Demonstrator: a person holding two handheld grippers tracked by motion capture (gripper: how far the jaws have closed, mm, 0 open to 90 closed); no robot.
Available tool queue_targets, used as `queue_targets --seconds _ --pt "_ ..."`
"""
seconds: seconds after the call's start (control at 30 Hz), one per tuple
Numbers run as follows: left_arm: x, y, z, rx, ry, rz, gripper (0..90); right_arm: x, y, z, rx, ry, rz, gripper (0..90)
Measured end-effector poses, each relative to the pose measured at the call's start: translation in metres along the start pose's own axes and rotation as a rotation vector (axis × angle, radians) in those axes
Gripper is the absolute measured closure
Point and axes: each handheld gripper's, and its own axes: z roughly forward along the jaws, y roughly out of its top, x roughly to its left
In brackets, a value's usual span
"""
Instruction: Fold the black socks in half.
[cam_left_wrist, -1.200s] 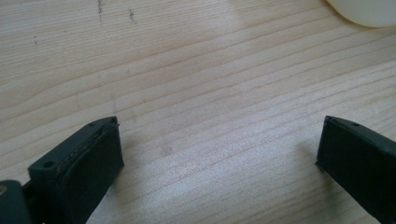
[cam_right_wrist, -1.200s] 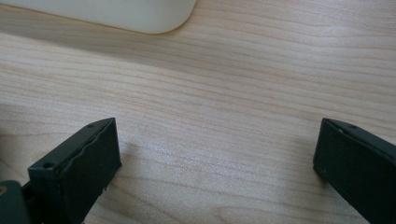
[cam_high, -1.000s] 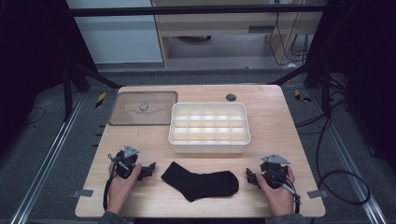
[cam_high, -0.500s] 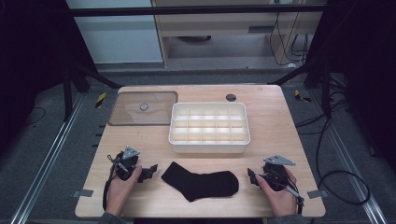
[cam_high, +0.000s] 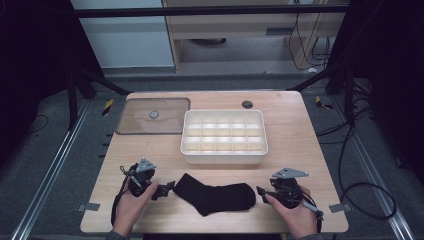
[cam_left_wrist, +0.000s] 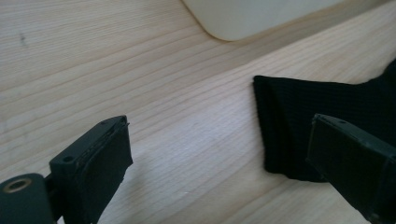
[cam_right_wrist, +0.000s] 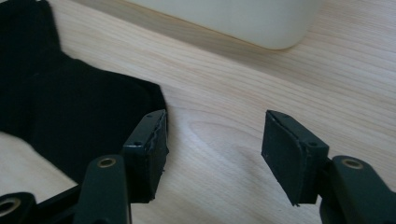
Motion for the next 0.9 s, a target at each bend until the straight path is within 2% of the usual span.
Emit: queue_targets --seconds 0.1,0.13,0.2,0.3,0.33,0.53,0.73,0.9 --pt "-0.007 0.005 -0.001 0.024 -0.004 0.021 5.4 0.005 0.009 -0.003 0.021 0.016 -0.027 43.2" --pt "-0.013 0.009 -0.001 0.058 -0.008 0.051 5.4 0.006 0.011 -0.004 0.022 0.024 -0.033 44.4" --pt "-0.018 0.012 -0.001 0.085 -0.001 0.078 5.4 0.01 0.015 -0.005 0.031 0.039 -0.045 46.4" --pt "-0.022 0.013 -0.001 0.093 -0.008 0.075 5.9 0.014 0.017 -0.004 0.044 0.054 -0.056 48.6" --pt "-0.024 0.014 0.0 0.103 -0.016 0.079 7.2 0.017 0.018 -0.002 0.052 0.074 -0.06 51.1" --pt "-0.026 0.017 0.003 0.121 -0.021 0.084 10.6 0.022 0.02 0.008 0.088 0.094 -0.078 50.5" --pt "-0.029 0.019 0.002 0.129 -0.02 0.099 12.3 0.022 0.016 0.019 0.138 0.117 -0.034 48.7" --pt "-0.029 0.019 0.003 0.132 -0.025 0.101 13.7 0.02 0.013 0.026 0.153 0.125 -0.027 44.6"
